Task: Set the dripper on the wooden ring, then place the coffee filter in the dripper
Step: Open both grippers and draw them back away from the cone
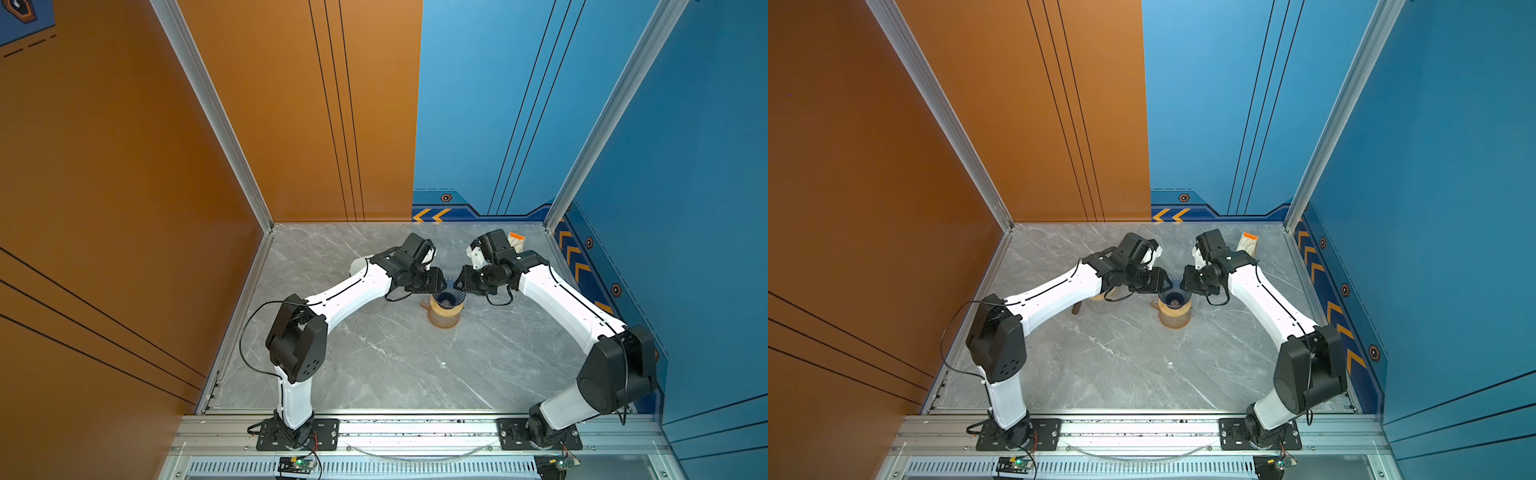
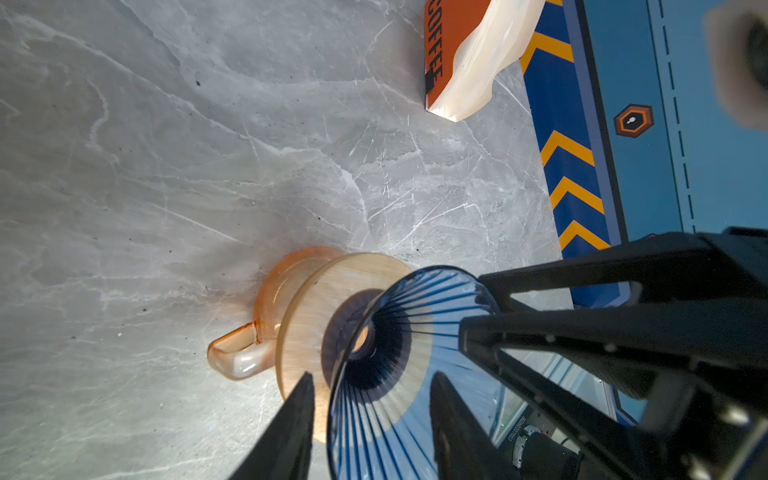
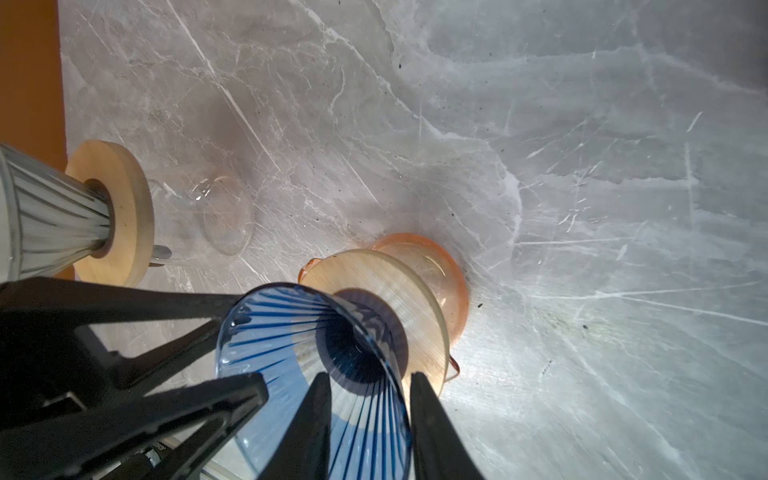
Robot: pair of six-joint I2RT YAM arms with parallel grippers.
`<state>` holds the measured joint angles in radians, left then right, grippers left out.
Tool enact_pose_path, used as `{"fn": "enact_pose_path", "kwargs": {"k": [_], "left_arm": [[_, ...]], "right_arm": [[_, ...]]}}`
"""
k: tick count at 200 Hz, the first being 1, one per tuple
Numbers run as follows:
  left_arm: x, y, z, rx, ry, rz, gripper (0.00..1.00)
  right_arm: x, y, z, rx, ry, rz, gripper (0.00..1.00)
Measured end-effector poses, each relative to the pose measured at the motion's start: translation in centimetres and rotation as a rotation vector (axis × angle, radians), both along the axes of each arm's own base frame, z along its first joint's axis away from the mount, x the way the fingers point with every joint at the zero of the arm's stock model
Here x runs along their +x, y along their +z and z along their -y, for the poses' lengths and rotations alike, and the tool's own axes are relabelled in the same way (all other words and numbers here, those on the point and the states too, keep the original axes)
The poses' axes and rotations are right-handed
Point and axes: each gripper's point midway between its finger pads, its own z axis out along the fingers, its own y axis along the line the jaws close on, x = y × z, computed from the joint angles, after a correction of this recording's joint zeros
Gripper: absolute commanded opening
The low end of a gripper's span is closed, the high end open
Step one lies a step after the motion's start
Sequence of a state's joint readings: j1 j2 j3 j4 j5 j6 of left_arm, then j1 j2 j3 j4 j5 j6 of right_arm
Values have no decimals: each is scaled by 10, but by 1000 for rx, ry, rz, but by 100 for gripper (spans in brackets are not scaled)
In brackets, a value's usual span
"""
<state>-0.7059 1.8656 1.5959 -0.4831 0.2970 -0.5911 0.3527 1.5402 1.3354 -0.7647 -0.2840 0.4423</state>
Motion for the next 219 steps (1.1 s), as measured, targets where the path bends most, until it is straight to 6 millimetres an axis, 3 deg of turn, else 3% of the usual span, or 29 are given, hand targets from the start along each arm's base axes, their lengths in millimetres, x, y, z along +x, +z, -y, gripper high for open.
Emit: {"fn": "enact_pose_path", "kwargs": {"k": [34,69,110,165,219], "left_arm": [[5,27,-8,-30,10,50,68],[5,62,-16,-64,1,128,91],[-3,94,-23,-96,-22,210,100],[-27,121,-44,-136,-32,313,98],[-35,97,-54,-85,-47,305,98]], "right_arm": [[1,32,8,-16,-8,84,31],[1,55,31,-53,-64,158,30],[0,68,70,-119,-164,216,29],[-8,53,133,-218,-324,200,26],[-9,17,185,-246,-465,124,19]]}}
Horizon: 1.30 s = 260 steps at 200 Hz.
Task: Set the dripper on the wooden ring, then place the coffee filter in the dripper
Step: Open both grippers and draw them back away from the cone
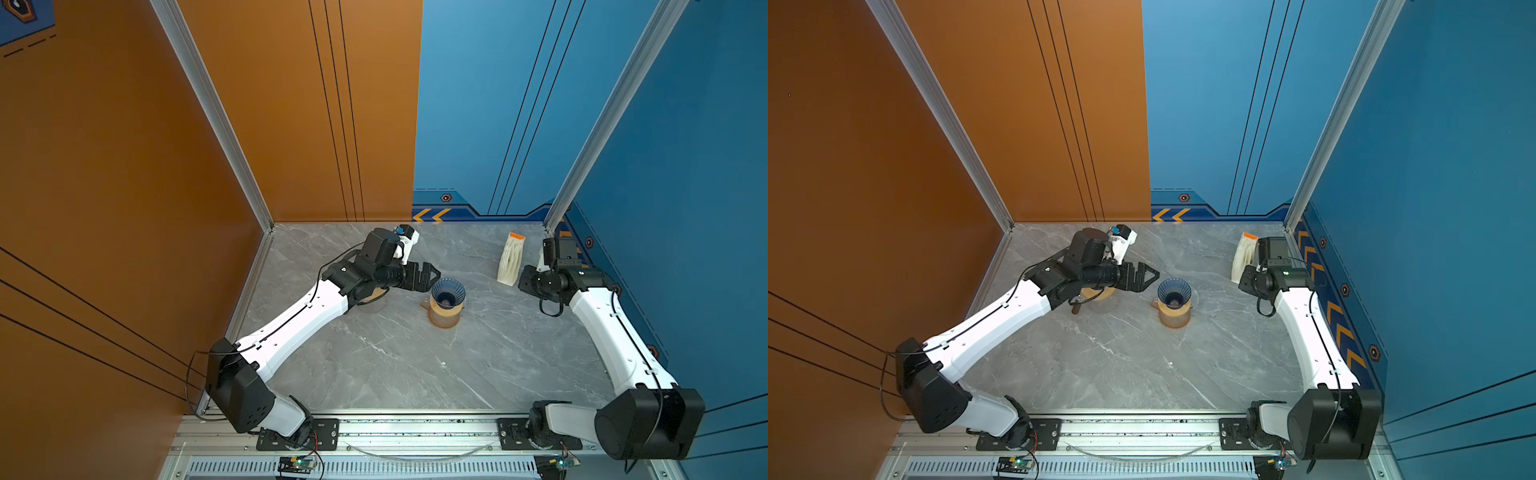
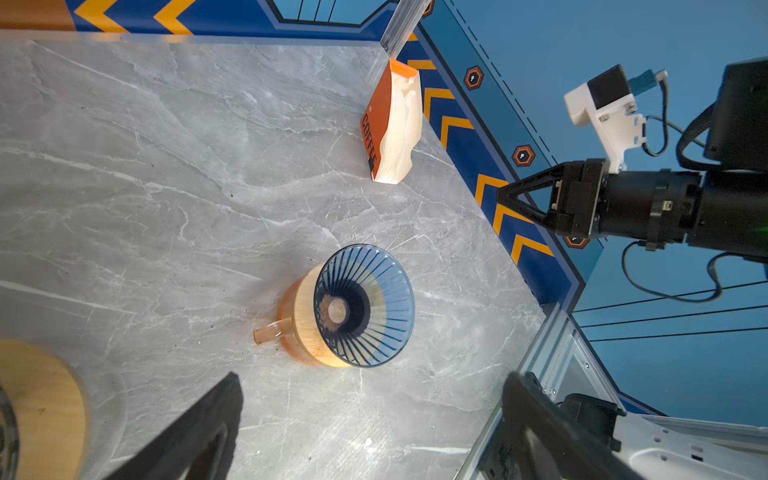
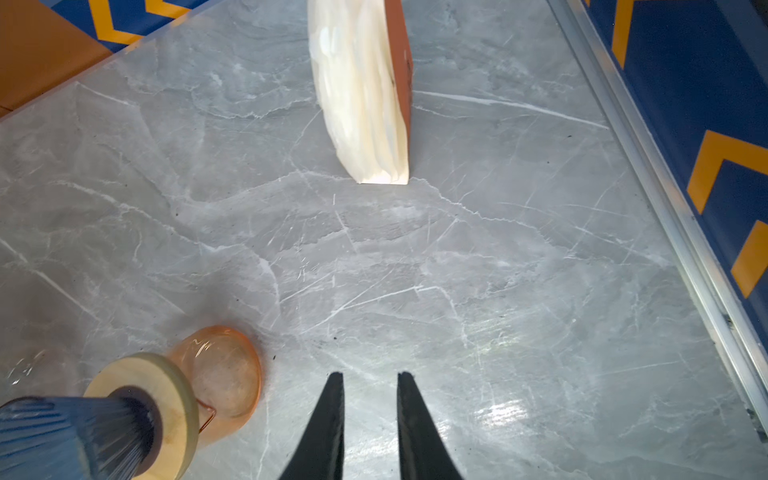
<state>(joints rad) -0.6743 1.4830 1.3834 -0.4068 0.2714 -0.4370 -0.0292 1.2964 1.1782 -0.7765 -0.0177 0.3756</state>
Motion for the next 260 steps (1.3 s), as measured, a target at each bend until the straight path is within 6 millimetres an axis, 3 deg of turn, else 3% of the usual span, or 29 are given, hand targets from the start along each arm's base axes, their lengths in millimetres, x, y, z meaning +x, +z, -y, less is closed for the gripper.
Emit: {"fn": "enact_pose_path", "kwargs": {"k": [24,91,177,260], "left_arm": [[0,-4,-1,13,-7,4,98],[5,-6,-2,30,-1,49,98],[11,-16,1,42,2,40,98],[20,-39,7,75,2,-2,98]], "right_arm": [[14,-13,10,24,-30,-7,16],[53,-70,13,69,-41,-114,12],[111,-83,27,61,-83,-92,10],[129,-108,40,67,-125,-128,10]]}}
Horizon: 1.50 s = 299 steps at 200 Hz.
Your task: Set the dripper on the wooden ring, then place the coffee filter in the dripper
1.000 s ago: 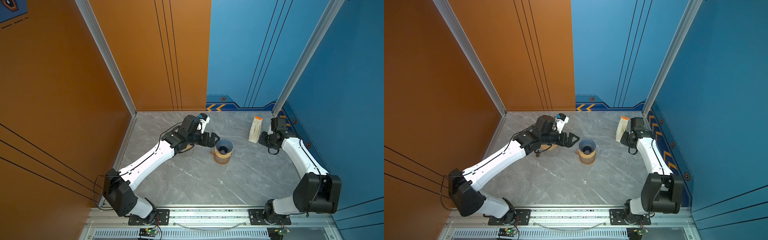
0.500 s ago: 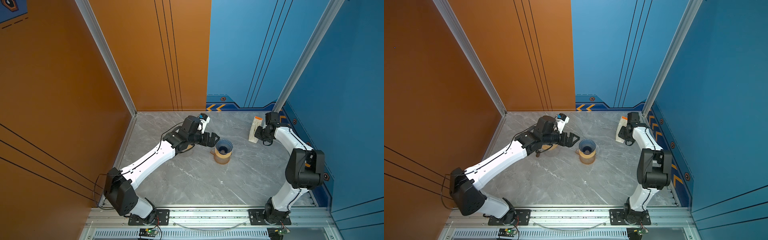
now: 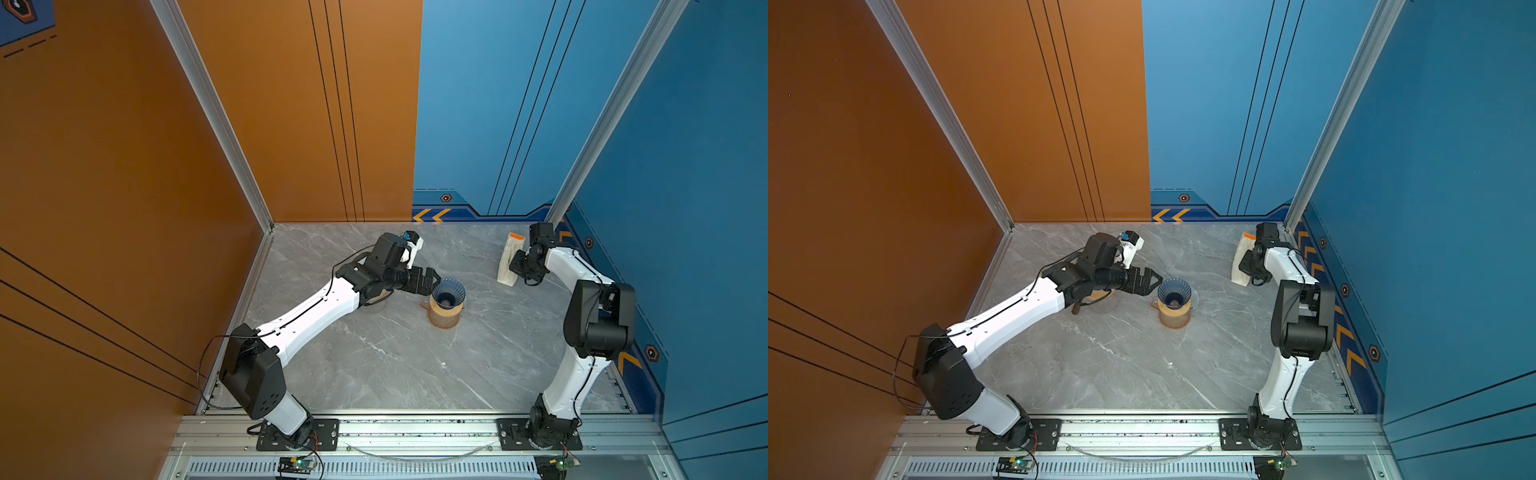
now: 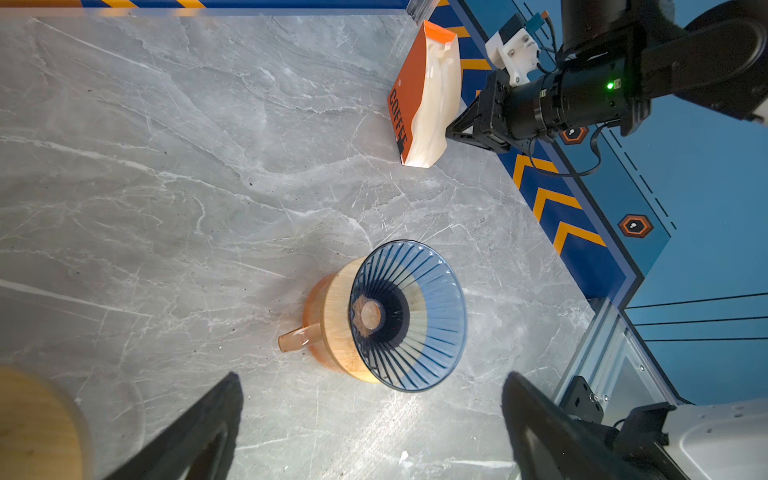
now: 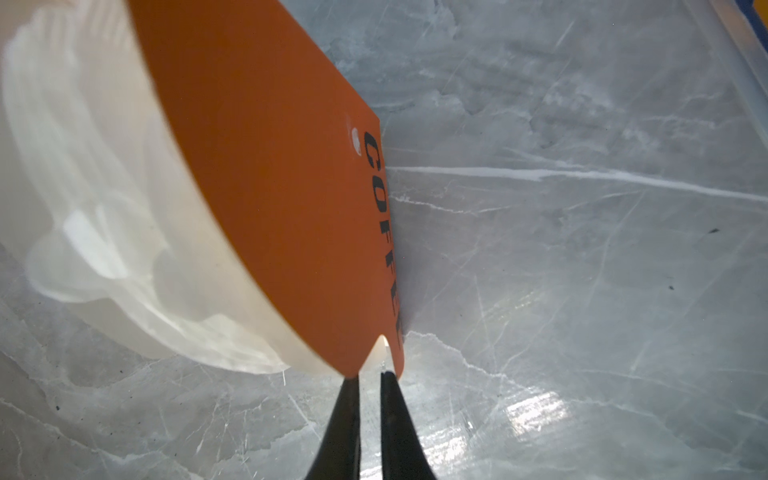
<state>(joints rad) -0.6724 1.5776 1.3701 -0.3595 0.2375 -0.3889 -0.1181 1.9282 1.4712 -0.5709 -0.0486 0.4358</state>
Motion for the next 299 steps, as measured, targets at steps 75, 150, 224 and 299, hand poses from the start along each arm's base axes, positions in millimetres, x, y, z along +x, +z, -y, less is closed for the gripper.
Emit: {"fn": "enact_pose_path", "kwargs": {"k": [75,150,224,299], "left_arm": [[7,4,-2,-6,11,5,98],[8,-1,-1,0,11,-4,98],[8,-2,0,-2,10,-9,98],[9,-4,2,-2,4,-18,98]], "right_arm": [[8,-6,1,2,-6,3,11],[12,-7,1,11,-7,7,11],[2,16,-1,10,-9,51,16],[5,20,-1,10,-12,63,14]]}}
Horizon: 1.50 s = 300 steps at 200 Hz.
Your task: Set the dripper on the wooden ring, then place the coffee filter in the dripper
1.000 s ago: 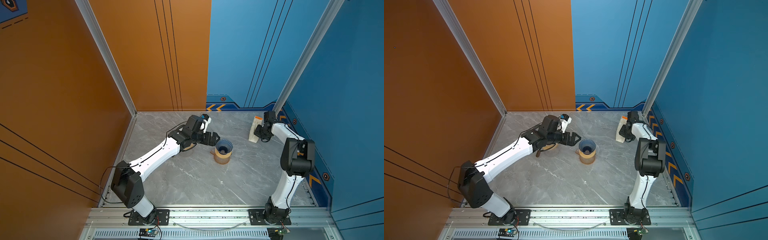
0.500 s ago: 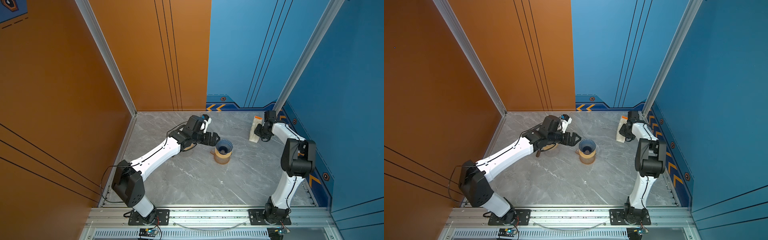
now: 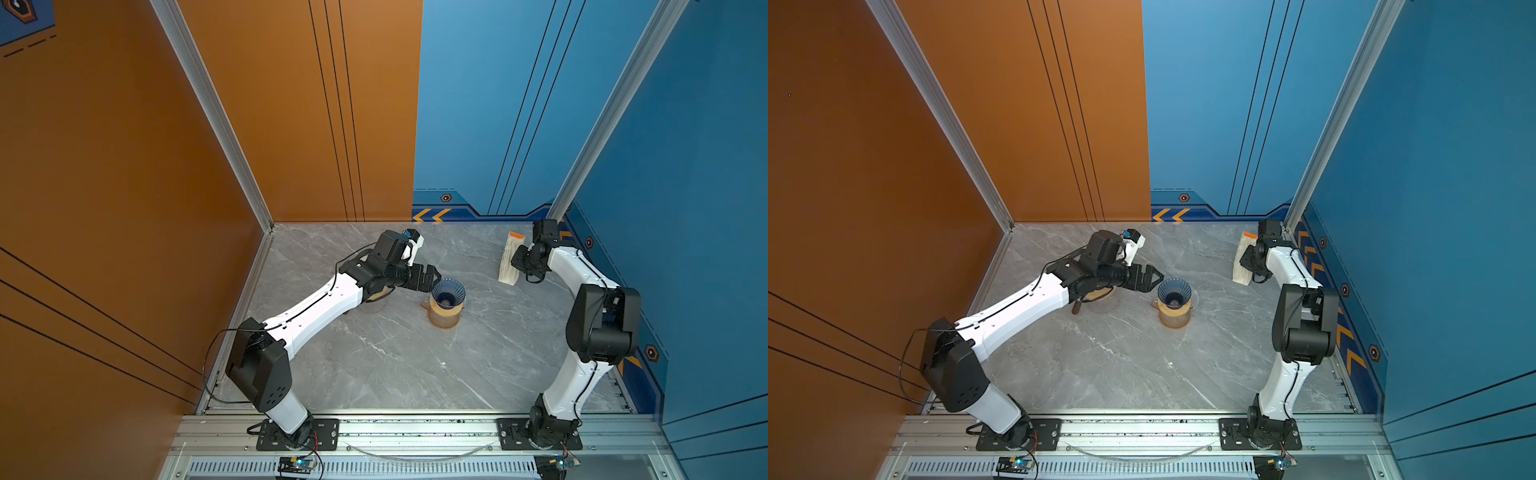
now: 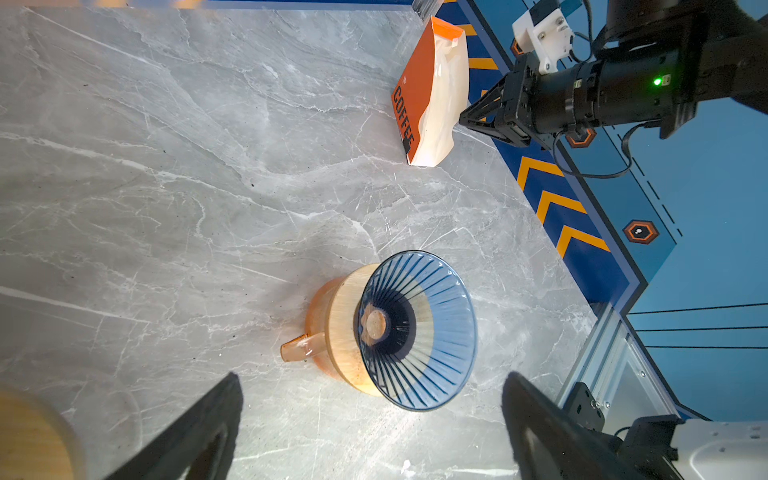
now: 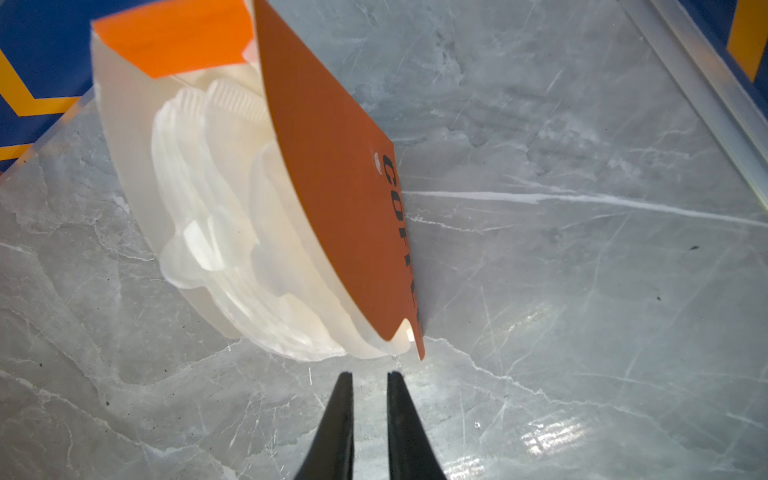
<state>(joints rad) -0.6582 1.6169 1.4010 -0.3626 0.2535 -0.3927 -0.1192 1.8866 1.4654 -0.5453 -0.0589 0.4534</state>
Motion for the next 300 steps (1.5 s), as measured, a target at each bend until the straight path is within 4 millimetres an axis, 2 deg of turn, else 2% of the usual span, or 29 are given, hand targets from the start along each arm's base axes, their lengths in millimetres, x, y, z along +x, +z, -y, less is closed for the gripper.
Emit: {"fn": "enact_pose_path", "kwargs": {"k": [63,160,267,300], "left_arm": [[1,0,0,0,0,-2,98],[0,-2,-3,6,4,-11,98],[0,-3,-3,2,13,-24,98],[0,-3,-3,2,14,-24,98]], "right_arm": [[10,-22,1,4,-2,-40,14],[14,-30,6,-8,-29,-53,14],[15,-29,-4,-43,-14,-55,14],[10,-18,0,-66,-23,-38,14]]}}
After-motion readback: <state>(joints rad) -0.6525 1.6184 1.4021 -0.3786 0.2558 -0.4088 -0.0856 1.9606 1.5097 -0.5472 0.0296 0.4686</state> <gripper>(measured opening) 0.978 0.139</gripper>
